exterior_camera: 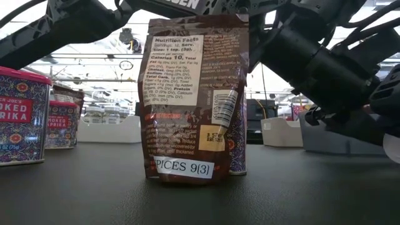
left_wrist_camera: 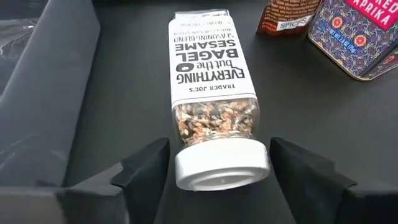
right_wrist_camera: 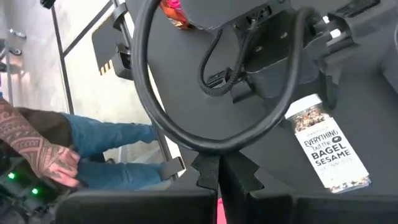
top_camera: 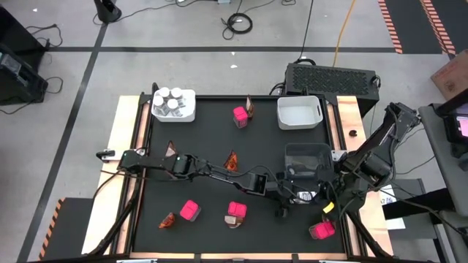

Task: Sort spices by type
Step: Put the white seasoning bottle into the left white bin

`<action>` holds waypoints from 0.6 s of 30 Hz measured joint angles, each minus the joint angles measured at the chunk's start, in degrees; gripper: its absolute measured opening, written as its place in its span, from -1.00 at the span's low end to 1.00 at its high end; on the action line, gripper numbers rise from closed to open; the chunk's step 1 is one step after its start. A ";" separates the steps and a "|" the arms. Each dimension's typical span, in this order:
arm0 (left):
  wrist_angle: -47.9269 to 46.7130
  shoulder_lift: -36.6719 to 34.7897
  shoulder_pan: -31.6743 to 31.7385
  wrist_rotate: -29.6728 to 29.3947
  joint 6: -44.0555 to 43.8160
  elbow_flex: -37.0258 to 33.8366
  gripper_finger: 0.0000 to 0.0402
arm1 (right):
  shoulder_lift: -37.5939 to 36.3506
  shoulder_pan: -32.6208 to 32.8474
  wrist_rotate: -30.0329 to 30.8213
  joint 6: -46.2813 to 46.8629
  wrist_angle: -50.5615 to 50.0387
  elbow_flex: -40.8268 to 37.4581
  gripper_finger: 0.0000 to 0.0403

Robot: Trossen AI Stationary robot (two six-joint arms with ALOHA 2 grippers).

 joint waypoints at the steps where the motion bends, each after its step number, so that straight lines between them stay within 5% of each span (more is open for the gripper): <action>1: -0.07 0.00 0.00 0.00 0.00 0.00 0.31 | 0.00 0.00 -0.02 -0.42 0.00 0.00 -1.00; 6: -1.42 -0.09 -0.03 1.16 0.05 0.07 0.03 | 0.02 0.00 -0.21 -0.62 1.09 0.00 -1.00; 18: -9.18 -2.15 0.53 2.22 1.24 0.15 0.03 | 0.02 0.00 -0.28 -2.34 1.31 -0.04 -1.00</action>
